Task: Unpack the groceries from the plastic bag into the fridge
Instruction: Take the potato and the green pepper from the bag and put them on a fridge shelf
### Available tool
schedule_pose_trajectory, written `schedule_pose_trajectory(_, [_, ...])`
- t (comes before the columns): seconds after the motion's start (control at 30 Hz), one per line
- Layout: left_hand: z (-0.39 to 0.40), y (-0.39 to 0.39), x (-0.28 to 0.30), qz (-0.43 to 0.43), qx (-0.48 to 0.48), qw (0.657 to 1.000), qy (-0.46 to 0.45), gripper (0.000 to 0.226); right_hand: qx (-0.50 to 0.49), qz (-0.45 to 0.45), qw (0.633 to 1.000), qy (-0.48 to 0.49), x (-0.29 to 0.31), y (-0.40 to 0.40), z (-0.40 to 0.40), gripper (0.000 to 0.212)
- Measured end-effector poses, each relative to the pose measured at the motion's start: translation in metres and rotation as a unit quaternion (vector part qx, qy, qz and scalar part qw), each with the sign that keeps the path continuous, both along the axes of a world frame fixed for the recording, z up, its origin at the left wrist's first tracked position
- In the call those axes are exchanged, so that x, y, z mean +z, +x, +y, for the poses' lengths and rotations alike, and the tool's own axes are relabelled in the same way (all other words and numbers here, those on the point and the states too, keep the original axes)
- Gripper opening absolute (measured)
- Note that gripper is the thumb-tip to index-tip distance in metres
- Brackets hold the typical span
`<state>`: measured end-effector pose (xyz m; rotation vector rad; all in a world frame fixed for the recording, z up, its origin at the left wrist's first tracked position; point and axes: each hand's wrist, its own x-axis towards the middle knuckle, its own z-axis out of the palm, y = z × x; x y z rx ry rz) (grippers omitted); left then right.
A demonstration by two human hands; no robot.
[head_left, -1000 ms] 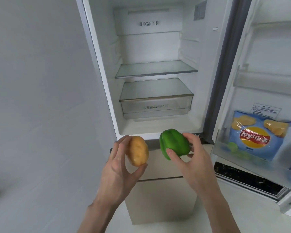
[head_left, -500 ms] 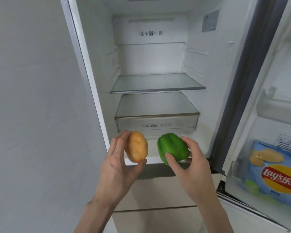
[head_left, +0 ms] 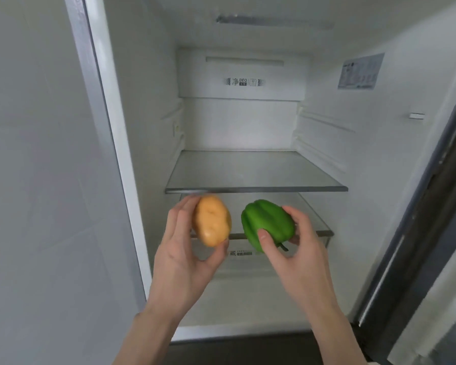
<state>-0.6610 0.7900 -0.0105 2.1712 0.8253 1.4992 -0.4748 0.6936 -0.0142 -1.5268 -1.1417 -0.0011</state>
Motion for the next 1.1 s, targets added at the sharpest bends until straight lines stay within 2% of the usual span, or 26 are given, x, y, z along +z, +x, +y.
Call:
schedule_pose_trajectory(0.27, [0.058, 0.027, 0.04, 0.0, 0.021, 0.999, 0.033, 0.082, -0.034, -0.044, 0.997, 0.057, 0.041, 0.022, 0.059, 0.063])
schedule_pose_trajectory(0.43, [0.085, 0.045, 0.058, 0.023, 0.03, 0.999, 0.027, 0.088, -0.02, 0.003, 0.998, 0.067, 0.069, 0.039, 0.089, 0.061])
schedule_pose_trajectory(0.53, [0.101, 0.053, 0.062, 0.039, 0.052, 0.998, 0.018, 0.075, -0.012, -0.006, 0.999, 0.05, 0.076, 0.054, 0.108, 0.053])
schedule_pose_trajectory(0.67, [0.114, 0.06, 0.067, 0.085, 0.09, 0.992, -0.001, 0.058, 0.007, -0.016, 1.0, 0.012, 0.078, 0.072, 0.13, 0.059])
schedule_pose_trajectory(1.1, [0.144, 0.069, 0.083, 0.183, 0.132, 0.971, -0.074, 0.057, 0.08, -0.027, 0.992, -0.094, 0.08, 0.09, 0.161, 0.067])
